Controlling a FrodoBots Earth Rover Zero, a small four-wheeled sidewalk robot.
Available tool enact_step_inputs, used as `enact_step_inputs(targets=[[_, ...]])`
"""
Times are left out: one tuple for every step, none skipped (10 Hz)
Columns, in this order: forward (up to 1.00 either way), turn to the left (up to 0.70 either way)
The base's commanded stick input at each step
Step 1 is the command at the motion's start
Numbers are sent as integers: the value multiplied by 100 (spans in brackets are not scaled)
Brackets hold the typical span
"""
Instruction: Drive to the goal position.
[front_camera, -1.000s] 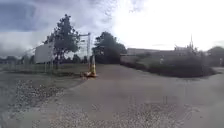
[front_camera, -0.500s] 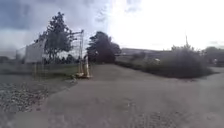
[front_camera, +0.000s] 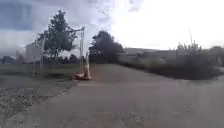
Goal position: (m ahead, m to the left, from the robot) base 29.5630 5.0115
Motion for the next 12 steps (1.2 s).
enact_step_inputs(targets=[[70, -31], [70, -9], [70, -4], [70, 0], [70, 0], [70, 0], [70, 0], [70, 0], [70, 0], [70, 0], [70, 0], [70, 0]])
